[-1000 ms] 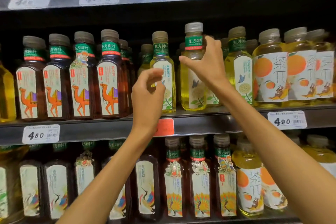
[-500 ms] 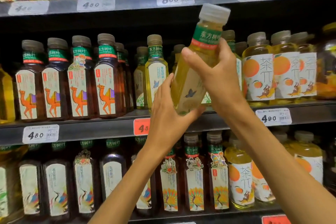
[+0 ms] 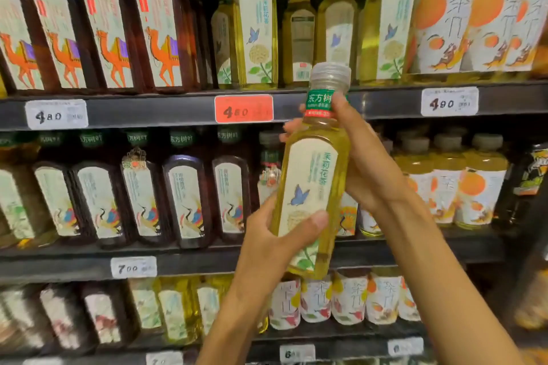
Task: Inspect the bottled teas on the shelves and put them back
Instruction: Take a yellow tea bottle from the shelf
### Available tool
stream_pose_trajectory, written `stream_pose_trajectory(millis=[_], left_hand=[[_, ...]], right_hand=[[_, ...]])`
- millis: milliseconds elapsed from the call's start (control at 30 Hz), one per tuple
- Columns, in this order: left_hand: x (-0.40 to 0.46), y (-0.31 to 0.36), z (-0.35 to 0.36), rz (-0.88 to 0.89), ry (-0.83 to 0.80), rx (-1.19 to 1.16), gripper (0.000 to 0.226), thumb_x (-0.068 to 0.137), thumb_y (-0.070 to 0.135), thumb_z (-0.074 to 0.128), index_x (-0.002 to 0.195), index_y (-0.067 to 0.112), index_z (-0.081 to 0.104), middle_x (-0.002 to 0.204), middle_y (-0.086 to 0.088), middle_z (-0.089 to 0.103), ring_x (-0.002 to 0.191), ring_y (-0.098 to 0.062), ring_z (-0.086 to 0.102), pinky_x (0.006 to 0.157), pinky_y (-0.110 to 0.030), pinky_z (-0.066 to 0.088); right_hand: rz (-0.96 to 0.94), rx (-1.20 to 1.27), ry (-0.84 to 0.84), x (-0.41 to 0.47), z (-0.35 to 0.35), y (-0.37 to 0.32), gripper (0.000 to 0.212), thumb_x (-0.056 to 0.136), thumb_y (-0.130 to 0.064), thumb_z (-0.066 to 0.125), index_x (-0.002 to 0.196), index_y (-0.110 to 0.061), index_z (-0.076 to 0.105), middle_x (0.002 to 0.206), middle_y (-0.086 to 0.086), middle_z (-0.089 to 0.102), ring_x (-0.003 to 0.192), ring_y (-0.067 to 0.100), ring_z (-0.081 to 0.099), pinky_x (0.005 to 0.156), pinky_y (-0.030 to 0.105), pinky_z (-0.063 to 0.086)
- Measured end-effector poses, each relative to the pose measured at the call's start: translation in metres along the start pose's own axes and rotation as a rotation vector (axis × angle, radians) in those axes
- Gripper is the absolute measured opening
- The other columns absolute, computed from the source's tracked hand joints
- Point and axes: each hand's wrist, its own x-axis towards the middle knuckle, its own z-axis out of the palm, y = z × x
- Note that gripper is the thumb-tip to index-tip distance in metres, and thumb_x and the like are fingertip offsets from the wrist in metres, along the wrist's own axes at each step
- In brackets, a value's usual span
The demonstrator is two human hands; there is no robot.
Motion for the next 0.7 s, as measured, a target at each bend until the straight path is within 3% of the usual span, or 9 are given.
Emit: stream_pose_trajectory(millis=[100,167,233,333,400,500,567,700], left_hand=[[-0.016,-0.013,-0.001,-0.151,0.008,-0.097,0.042,0.062,0.052,0.076,0.102,0.04,0.07,0.105,0.006,0.074,0.097,-0.014,0.07,0.081,-0.033,0.057],[-0.024,-0.02,-0.002,-0.256,0.003,-0.224,0.034,0.068,0.059,0.074,0.096,0.04,0.074,0.103,0.004,0.075,0.096,-0.016,0.071,0.077,-0.031,0.058],[-0.031,-0.032,-0.003,-0.367,0.031,-0.359,0.04,0.063,0.061,0.065,0.093,0.036,0.077,0.101,0.0,0.075,0.092,-0.018,0.072,0.075,-0.034,0.06],[-0.044,-0.048,-0.007,-0.512,-0.016,-0.511,0.061,0.063,0.062,0.061,0.107,0.022,0.074,0.102,-0.012,0.074,0.083,-0.026,0.073,0.071,-0.04,0.061],[-0.054,-0.054,-0.012,-0.569,-0.14,-0.551,0.064,0.079,0.062,0.053,0.118,0.014,0.067,0.102,-0.018,0.072,0.079,-0.03,0.073,0.065,-0.037,0.059],[-0.05,-0.071,-0.018,-0.654,-0.219,-0.364,0.053,0.1,0.046,0.037,0.13,0.007,0.057,0.091,-0.012,0.075,0.079,-0.022,0.073,0.067,-0.03,0.057],[-0.059,-0.081,-0.03,-0.585,-0.297,-0.239,0.051,0.101,0.042,0.036,0.132,0.007,0.054,0.092,-0.013,0.073,0.083,-0.018,0.072,0.076,-0.033,0.055],[-0.058,-0.076,-0.028,-0.713,-0.25,-0.219,0.064,0.077,0.069,0.052,0.115,0.021,0.069,0.094,-0.01,0.074,0.083,-0.017,0.073,0.074,-0.033,0.055]], right_hand=[[0.051,0.09,0.041,-0.01,-0.001,0.026,0.041,0.087,-0.048,0.051,0.073,-0.02,0.079,0.082,0.004,0.075,0.082,0.018,0.072,0.076,0.03,0.057],[0.08,0.185,0.072,-0.019,-0.001,0.041,0.037,0.085,-0.043,0.056,0.072,-0.017,0.078,0.081,0.005,0.075,0.08,0.017,0.072,0.072,0.029,0.057],[0.098,0.303,0.103,-0.029,-0.004,0.055,0.029,0.086,-0.036,0.059,0.079,-0.014,0.076,0.083,0.006,0.075,0.08,0.018,0.073,0.069,0.029,0.057],[0.149,0.459,0.105,-0.048,-0.007,0.071,0.029,0.085,-0.035,0.065,0.102,-0.012,0.065,0.088,0.007,0.074,0.082,0.02,0.072,0.074,0.032,0.057],[0.183,0.572,0.083,-0.061,-0.008,0.084,0.039,0.074,-0.039,0.075,0.1,-0.011,0.065,0.084,0.008,0.072,0.079,0.022,0.071,0.079,0.034,0.056],[0.201,0.572,0.167,-0.08,-0.011,0.099,0.031,0.072,-0.043,0.075,0.078,-0.013,0.07,0.07,0.003,0.068,0.071,0.019,0.068,0.078,0.033,0.053],[0.214,0.539,0.24,-0.093,-0.011,0.105,0.032,0.08,-0.044,0.064,0.068,-0.015,0.072,0.066,0.0,0.068,0.071,0.016,0.068,0.075,0.029,0.055],[0.195,0.438,0.398,-0.114,-0.009,0.112,0.031,0.078,-0.045,0.068,0.07,-0.015,0.072,0.069,0.003,0.069,0.073,0.018,0.069,0.066,0.03,0.056]])
